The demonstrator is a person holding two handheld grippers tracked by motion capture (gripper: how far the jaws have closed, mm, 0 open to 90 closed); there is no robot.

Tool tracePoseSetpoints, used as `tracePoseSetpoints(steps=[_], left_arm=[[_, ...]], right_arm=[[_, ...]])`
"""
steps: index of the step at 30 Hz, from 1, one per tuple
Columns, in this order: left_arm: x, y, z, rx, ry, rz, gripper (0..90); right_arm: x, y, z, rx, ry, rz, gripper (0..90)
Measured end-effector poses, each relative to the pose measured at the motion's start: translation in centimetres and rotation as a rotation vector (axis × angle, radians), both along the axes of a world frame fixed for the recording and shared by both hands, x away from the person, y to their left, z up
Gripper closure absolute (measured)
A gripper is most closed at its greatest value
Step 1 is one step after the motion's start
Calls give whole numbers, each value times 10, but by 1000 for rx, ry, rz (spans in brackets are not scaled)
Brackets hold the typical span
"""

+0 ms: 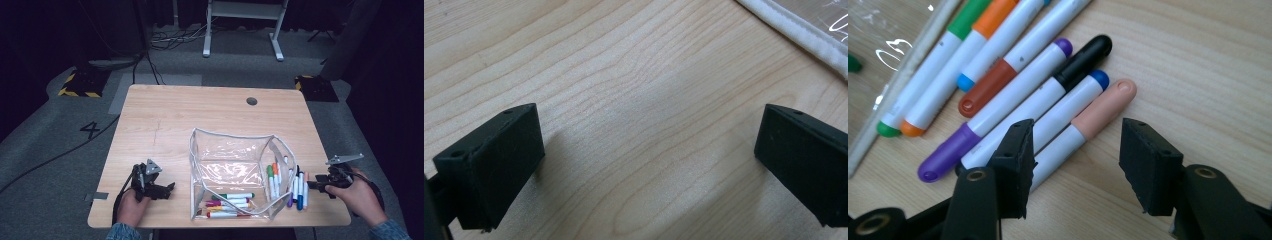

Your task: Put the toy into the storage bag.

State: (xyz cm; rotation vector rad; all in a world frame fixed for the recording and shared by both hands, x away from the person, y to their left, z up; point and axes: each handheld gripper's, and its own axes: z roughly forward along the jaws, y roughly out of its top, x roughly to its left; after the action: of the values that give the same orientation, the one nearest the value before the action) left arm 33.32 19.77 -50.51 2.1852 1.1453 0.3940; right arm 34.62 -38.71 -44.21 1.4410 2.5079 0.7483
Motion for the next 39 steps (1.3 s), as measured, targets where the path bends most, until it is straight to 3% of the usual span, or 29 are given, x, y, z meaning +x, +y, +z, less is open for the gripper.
tracePoseSetpoints(steps=[9,13,21,24,27,32,39], left_arm=[[0,0,0,1,2,-1,0],[0,0,0,1,2,-1,0],[0,0,0,1,2,-1,0],[0,0,0,0,0,0,0],[0,0,0,0,2,-1,0],[0,0,0,1,2,-1,0],[0,0,0,1,2,-1,0]], right_arm=[[-3,1,-23,25,16,-18,484],[-3,-4,-23,-15,3,-29,507],[-4,-15,-26,-102,14,-117,686],[-5,-18,-26,-109,25,-146,765],[-4,-20,-26,-113,27,-160,771],[-4,-23,-20,-90,20,-164,772],[-8,-21,7,7,-9,-129,772]])
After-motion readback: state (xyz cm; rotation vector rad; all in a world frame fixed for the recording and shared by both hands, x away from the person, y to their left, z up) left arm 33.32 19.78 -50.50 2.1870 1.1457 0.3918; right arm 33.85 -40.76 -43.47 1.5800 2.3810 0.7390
